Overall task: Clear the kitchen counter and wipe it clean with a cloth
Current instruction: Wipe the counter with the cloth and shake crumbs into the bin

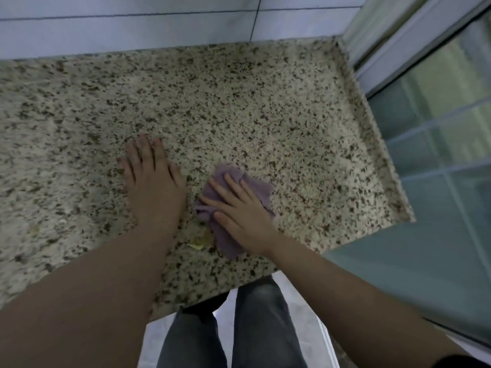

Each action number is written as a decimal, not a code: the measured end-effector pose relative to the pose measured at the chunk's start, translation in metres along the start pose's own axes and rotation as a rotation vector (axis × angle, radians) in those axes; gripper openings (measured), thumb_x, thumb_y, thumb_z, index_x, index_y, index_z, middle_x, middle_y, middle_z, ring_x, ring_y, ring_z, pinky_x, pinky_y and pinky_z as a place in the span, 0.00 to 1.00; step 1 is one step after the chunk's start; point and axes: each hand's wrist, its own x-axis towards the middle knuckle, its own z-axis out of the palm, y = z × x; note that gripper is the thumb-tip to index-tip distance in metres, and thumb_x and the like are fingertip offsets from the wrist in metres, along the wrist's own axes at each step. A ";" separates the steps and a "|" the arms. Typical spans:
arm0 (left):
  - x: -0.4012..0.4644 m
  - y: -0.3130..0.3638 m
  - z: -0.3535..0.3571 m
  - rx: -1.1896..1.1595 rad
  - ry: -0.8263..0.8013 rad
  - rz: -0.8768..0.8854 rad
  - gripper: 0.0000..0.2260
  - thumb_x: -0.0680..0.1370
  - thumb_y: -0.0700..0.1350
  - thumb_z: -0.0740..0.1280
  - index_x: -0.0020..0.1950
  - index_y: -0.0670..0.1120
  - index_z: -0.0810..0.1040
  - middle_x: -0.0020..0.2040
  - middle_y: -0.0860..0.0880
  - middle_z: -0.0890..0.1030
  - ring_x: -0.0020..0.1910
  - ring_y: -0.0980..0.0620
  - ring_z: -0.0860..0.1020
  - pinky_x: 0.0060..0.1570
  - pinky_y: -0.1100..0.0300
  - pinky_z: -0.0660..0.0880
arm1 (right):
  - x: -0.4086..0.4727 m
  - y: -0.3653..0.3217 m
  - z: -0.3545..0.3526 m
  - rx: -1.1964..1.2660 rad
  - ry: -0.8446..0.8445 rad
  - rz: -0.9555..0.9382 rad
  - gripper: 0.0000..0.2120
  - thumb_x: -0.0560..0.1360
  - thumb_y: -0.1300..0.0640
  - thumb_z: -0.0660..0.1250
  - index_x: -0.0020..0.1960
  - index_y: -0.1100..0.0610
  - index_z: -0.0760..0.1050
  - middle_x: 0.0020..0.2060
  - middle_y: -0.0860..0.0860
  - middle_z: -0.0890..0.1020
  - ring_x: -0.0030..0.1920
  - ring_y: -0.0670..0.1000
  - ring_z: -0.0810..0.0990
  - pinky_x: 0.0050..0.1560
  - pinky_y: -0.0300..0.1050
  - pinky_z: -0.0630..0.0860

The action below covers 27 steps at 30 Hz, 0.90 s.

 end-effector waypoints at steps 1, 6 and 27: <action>0.001 0.001 -0.001 0.002 -0.010 -0.001 0.27 0.82 0.53 0.48 0.80 0.46 0.50 0.81 0.46 0.51 0.80 0.44 0.48 0.78 0.45 0.46 | 0.003 -0.001 -0.004 0.086 -0.007 0.043 0.21 0.86 0.47 0.49 0.77 0.44 0.63 0.79 0.42 0.55 0.80 0.46 0.42 0.79 0.46 0.39; -0.002 0.001 -0.006 -0.011 -0.040 0.015 0.27 0.82 0.54 0.46 0.80 0.45 0.50 0.81 0.45 0.49 0.80 0.43 0.46 0.78 0.45 0.45 | -0.002 -0.006 -0.057 0.977 0.162 0.533 0.17 0.81 0.43 0.57 0.56 0.47 0.83 0.56 0.43 0.83 0.58 0.44 0.80 0.66 0.47 0.71; 0.000 0.002 0.005 0.044 0.041 0.010 0.28 0.82 0.54 0.43 0.80 0.44 0.52 0.80 0.43 0.53 0.79 0.41 0.49 0.77 0.43 0.48 | -0.131 0.140 -0.051 0.066 0.298 0.564 0.20 0.85 0.47 0.48 0.76 0.40 0.56 0.78 0.43 0.46 0.79 0.49 0.39 0.77 0.50 0.33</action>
